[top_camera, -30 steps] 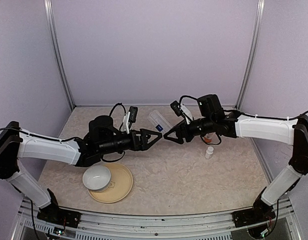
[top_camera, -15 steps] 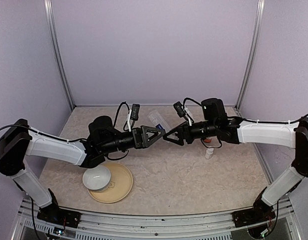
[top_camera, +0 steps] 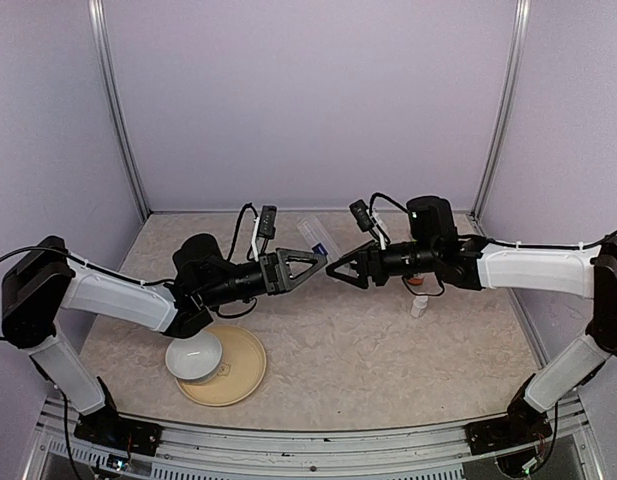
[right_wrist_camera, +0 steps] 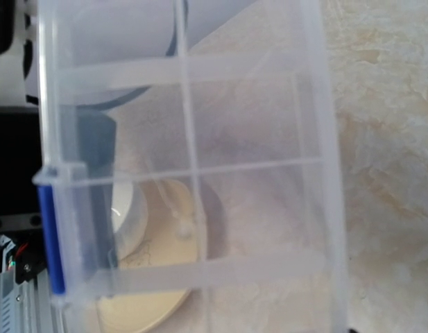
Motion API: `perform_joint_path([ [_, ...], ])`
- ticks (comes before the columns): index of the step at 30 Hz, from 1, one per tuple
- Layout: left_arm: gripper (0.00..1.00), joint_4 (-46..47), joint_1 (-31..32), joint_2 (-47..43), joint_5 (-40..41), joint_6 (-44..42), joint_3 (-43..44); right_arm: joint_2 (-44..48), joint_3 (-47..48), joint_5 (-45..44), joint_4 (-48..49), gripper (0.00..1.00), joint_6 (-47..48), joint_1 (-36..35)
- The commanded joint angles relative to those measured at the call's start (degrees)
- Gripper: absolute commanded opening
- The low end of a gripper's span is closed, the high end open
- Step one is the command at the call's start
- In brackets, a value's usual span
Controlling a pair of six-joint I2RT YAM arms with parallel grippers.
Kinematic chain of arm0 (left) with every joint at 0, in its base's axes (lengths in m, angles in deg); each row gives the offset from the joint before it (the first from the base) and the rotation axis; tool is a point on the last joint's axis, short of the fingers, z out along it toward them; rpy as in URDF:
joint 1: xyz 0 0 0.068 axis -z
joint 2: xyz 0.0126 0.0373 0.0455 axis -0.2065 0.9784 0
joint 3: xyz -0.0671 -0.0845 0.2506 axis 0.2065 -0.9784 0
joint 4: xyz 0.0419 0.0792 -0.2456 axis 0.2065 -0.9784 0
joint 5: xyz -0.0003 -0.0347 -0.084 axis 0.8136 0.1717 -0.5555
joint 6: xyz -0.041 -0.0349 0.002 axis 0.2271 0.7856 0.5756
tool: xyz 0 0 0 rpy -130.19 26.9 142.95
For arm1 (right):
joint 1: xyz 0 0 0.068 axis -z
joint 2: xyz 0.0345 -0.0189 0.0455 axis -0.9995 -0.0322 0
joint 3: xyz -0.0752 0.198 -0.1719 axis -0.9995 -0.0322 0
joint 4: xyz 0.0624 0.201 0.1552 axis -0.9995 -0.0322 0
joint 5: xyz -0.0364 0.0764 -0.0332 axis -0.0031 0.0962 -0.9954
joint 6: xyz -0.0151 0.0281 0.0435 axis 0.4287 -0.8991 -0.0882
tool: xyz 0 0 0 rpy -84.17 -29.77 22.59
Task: Sort the pills into containers
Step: Open the lid of the pill container.
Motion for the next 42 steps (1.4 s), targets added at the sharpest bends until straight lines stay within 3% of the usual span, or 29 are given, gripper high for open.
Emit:
perform_joint_path([
  [1, 0.79, 5.15, -0.20, 0.31, -2.22, 0.55, -0.78, 1.04, -1.21, -0.44, 1.59, 0.60, -0.08, -0.53],
  [27, 0.79, 5.92, -1.09, -0.21, 1.53, -0.46, -3.05, 0.13, -2.48, 3.95, 5.49, 0.57, -2.56, -0.44],
  [42, 0.79, 9.33, -0.72, 0.85, -0.67, 0.51, -1.88, -2.43, -2.46, 2.71, 5.90, 0.55, -2.67, -0.51],
])
